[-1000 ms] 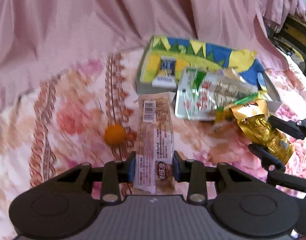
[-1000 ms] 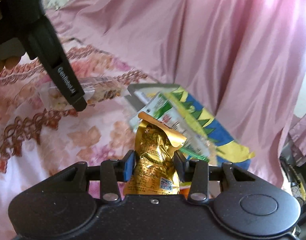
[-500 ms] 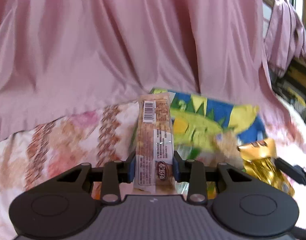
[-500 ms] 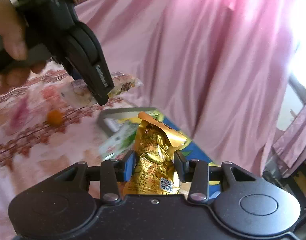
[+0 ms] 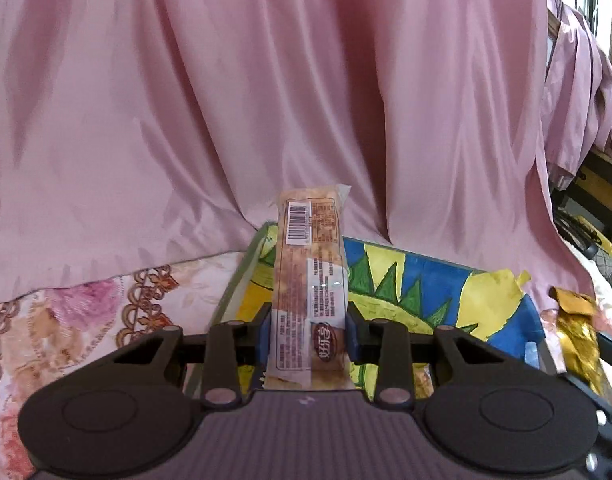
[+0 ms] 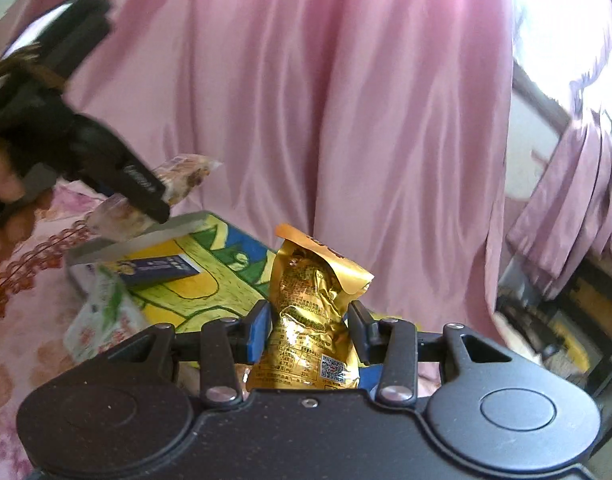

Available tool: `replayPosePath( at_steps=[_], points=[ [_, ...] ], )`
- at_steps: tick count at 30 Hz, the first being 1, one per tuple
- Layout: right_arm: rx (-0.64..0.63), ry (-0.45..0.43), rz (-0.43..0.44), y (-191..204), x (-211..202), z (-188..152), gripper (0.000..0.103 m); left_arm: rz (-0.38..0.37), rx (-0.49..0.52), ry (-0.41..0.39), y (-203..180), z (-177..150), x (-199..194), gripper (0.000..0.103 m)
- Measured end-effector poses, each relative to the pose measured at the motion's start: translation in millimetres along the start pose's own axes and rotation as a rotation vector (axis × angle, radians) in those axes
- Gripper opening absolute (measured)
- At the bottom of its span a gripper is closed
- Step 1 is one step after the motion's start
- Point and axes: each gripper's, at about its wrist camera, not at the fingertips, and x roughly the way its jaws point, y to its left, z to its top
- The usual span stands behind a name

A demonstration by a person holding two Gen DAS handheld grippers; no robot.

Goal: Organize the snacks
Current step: 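Carry both snacks into the dinosaur tray and open both tools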

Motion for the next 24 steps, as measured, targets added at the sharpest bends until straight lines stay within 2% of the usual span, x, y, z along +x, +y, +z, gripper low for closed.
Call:
replayPosePath(
  at_steps=[6, 12, 16, 24],
  points=[
    [0.129, 0.08, 0.048, -10.9, 40.4, -4.9, 0.044, -0.038, 0.009, 0.053, 2.9, -6.2, 20.0, 0.039],
    [0.158, 0.171, 0.072, -9.0, 63.7, -16.0, 0.044, -0.044, 0.009, 0.153, 8.3, -12.3, 37.0, 0.039],
    [0.236, 0.223, 0.089, -13.9, 74.1, -23.0, 0.044, -0.06, 0.023, 0.167, 8.1, -14.7, 40.3, 0.039],
    [0.274, 0.259, 0.112, -17.6, 79.2, -27.3, 0.046, -0.06, 0.083, 0.177, 0.4, -19.0, 42.7, 0.039]
  ],
)
